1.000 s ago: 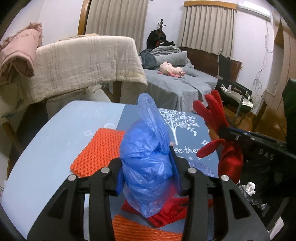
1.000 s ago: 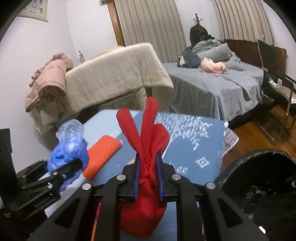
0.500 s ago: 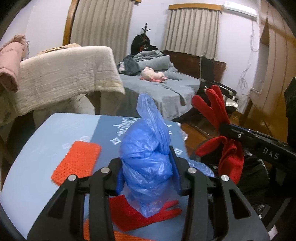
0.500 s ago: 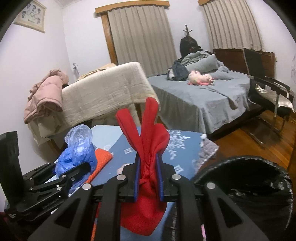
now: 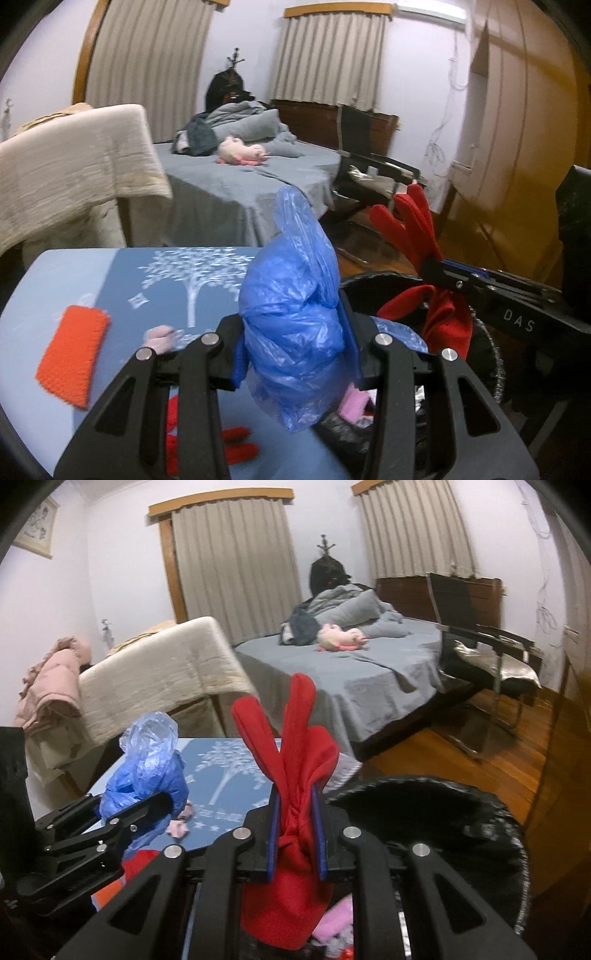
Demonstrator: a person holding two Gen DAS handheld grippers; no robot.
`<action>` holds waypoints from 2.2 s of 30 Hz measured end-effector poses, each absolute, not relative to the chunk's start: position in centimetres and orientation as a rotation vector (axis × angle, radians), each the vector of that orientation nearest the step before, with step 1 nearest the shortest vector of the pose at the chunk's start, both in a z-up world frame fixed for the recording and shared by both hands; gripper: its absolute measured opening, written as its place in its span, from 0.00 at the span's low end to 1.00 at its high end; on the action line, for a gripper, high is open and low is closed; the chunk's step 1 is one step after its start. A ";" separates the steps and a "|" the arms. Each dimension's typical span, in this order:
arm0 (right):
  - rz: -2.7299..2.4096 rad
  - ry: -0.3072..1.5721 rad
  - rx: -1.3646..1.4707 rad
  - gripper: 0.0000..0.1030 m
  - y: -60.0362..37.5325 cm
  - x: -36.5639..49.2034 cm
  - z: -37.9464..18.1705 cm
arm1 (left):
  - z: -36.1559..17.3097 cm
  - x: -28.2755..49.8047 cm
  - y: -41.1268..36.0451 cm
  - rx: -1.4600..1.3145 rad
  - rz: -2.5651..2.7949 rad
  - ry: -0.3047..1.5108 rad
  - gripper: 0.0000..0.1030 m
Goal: Collect trash
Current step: 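Carry the blue bag and red glove over the bin and release both, then move both tools back over the orange mesh pad and pink cloth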
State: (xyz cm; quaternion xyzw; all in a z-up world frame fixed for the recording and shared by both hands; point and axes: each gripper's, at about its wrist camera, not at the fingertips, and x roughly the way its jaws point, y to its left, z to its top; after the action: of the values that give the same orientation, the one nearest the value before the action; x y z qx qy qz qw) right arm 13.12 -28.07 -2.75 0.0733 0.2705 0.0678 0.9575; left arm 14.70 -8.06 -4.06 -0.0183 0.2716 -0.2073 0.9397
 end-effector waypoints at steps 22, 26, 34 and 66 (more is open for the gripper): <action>-0.067 0.609 0.207 0.23 -36.9 10.4 -6.7 | -7.5 16.7 -18.1 -0.004 -0.637 0.641 0.48; -0.081 0.606 0.218 0.30 -37.5 10.1 -6.8 | -7.5 16.7 -18.0 -0.005 -0.634 0.636 0.58; -0.092 0.573 0.218 0.65 -37.3 9.8 -6.1 | -6.3 16.9 -15.7 -0.021 -0.583 0.606 0.71; 0.238 0.566 0.106 0.94 -16.7 17.5 -5.1 | -5.7 16.9 9.5 -0.058 -0.045 0.572 0.87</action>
State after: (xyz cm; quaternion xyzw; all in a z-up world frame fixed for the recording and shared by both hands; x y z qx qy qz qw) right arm 17.50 -16.71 -5.08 0.0522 0.2784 0.1172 0.9518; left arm 16.94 9.51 -5.73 -0.0285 0.2821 -0.0219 0.9587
